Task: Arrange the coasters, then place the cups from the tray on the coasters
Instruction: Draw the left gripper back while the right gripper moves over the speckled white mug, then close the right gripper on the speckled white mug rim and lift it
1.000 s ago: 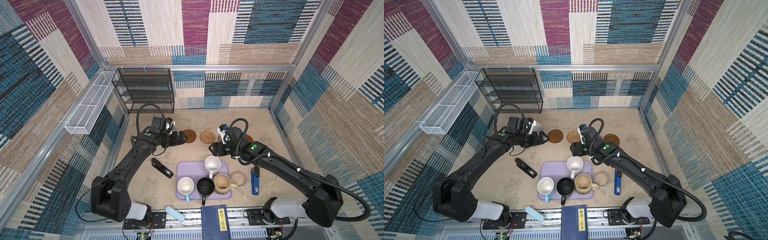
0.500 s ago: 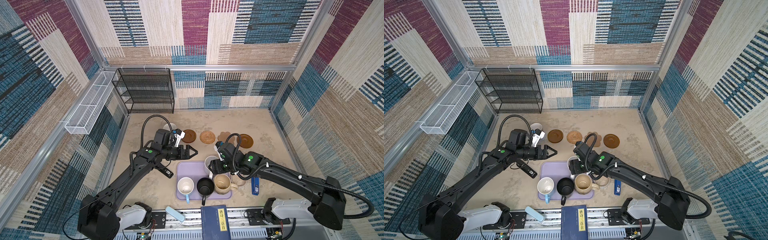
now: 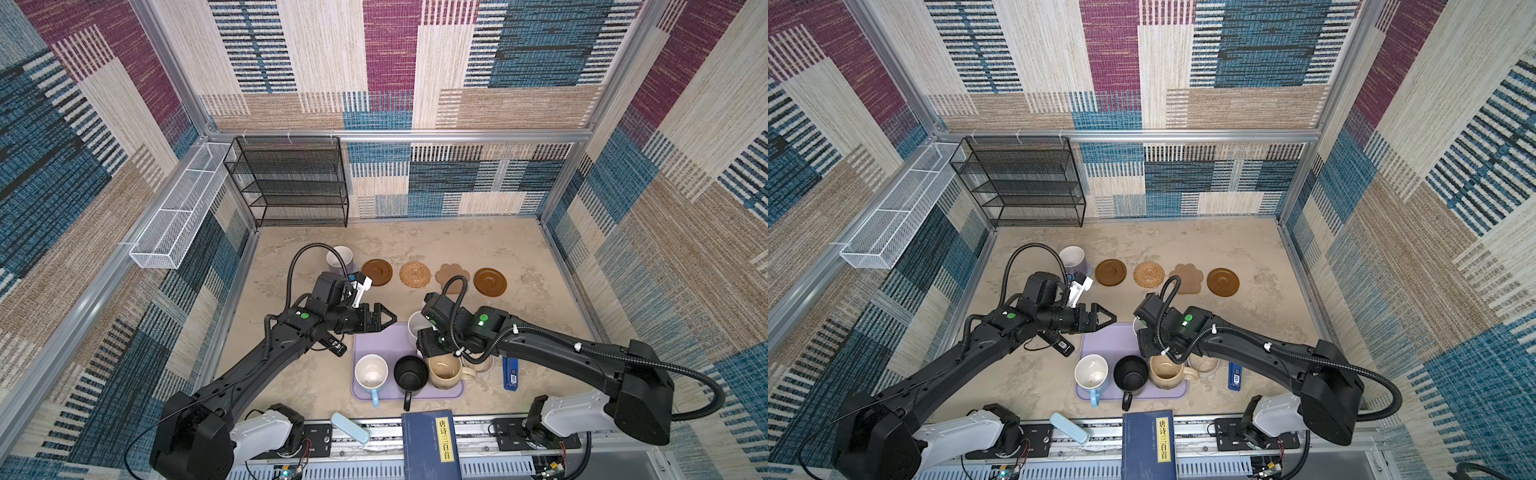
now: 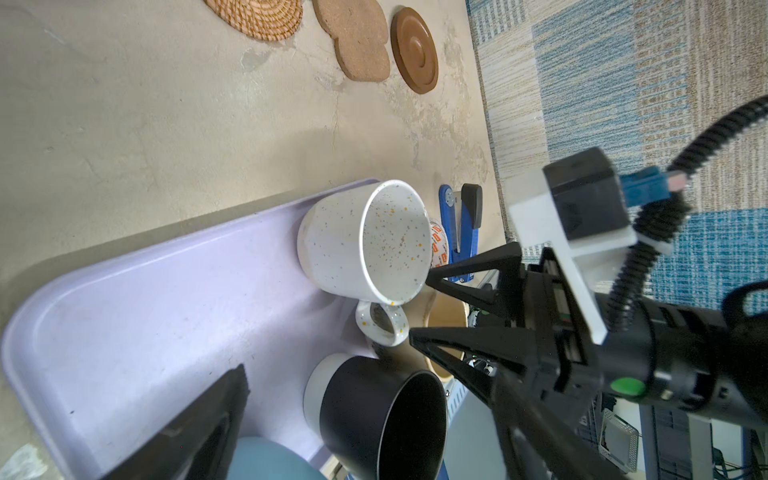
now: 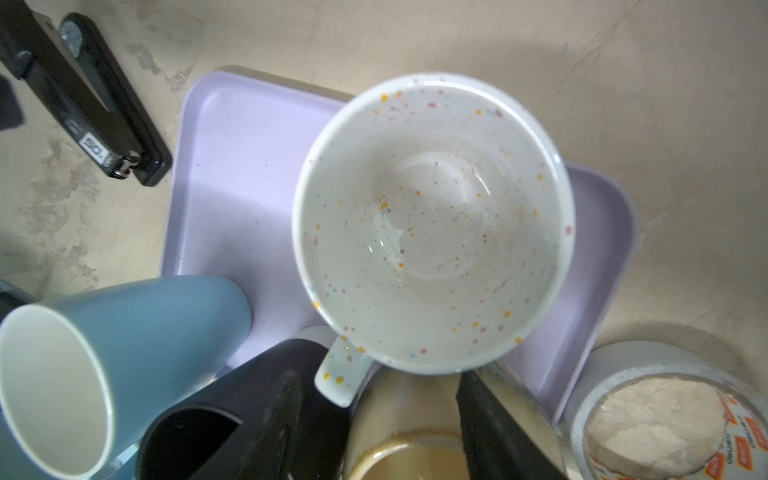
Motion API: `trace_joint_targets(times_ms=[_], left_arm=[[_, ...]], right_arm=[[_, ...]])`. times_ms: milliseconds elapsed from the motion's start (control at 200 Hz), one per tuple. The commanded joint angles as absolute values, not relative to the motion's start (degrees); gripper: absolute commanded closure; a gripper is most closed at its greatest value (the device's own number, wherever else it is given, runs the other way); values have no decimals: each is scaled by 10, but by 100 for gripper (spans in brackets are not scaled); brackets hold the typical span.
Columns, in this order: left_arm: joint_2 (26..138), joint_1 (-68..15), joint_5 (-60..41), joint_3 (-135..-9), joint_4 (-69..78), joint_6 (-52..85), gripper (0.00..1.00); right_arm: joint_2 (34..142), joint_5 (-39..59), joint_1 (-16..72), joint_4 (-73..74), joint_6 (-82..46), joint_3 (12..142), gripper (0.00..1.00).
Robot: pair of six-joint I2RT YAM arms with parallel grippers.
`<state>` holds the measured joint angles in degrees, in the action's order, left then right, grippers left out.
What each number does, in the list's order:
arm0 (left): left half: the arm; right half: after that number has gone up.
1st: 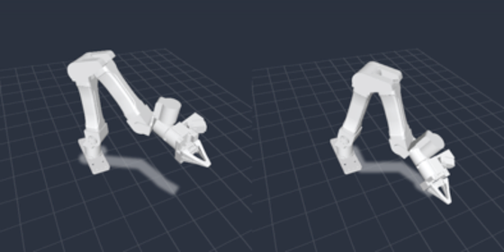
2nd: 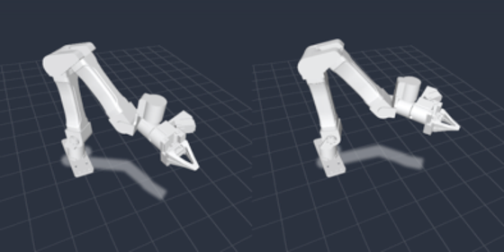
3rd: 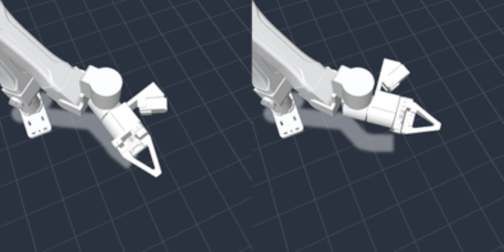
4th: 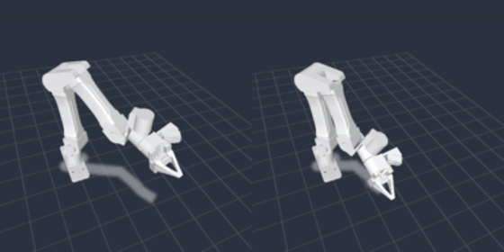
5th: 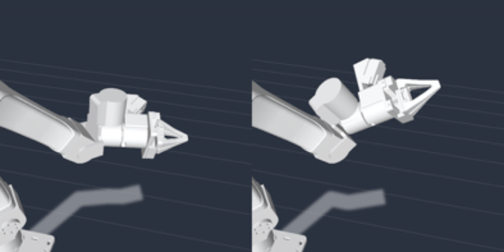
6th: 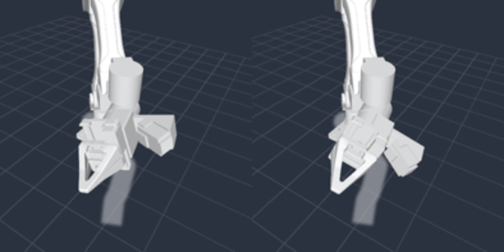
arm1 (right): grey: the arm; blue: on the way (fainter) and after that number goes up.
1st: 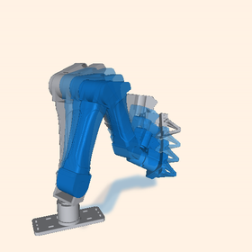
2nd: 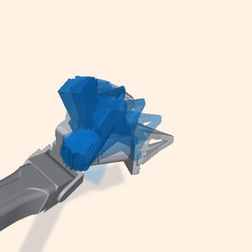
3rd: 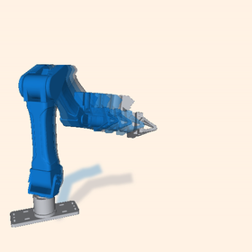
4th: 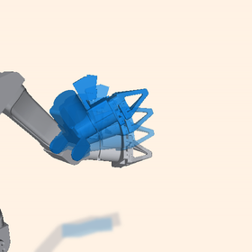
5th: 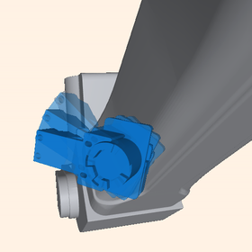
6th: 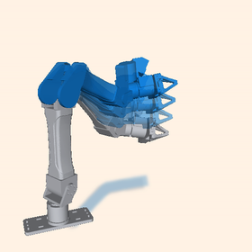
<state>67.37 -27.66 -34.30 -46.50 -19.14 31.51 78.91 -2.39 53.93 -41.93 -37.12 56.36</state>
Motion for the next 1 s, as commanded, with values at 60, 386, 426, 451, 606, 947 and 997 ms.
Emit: trace_joint_targets(times_ms=[60,386,426,451,606,947,997], left_arm=[[673,-279,-337,-462,-167,327,6],[682,-279,-337,-454,-143,340,6],[681,-279,-337,-452,-139,342,6],[682,-279,-337,-451,-138,343,6],[687,-279,-337,-448,-126,350,6],[690,-281,-337,-441,-101,364,6],[690,-281,-337,-440,-100,365,6]], right_arm=[[805,-40,539,-409,-380,570,41],[829,-80,540,-398,-371,588,45],[835,-87,539,-400,-371,590,46],[839,-91,540,-401,-371,591,46],[851,-91,540,-394,-369,593,48],[853,-93,540,-381,-363,604,38],[855,-92,540,-377,-361,603,40]])
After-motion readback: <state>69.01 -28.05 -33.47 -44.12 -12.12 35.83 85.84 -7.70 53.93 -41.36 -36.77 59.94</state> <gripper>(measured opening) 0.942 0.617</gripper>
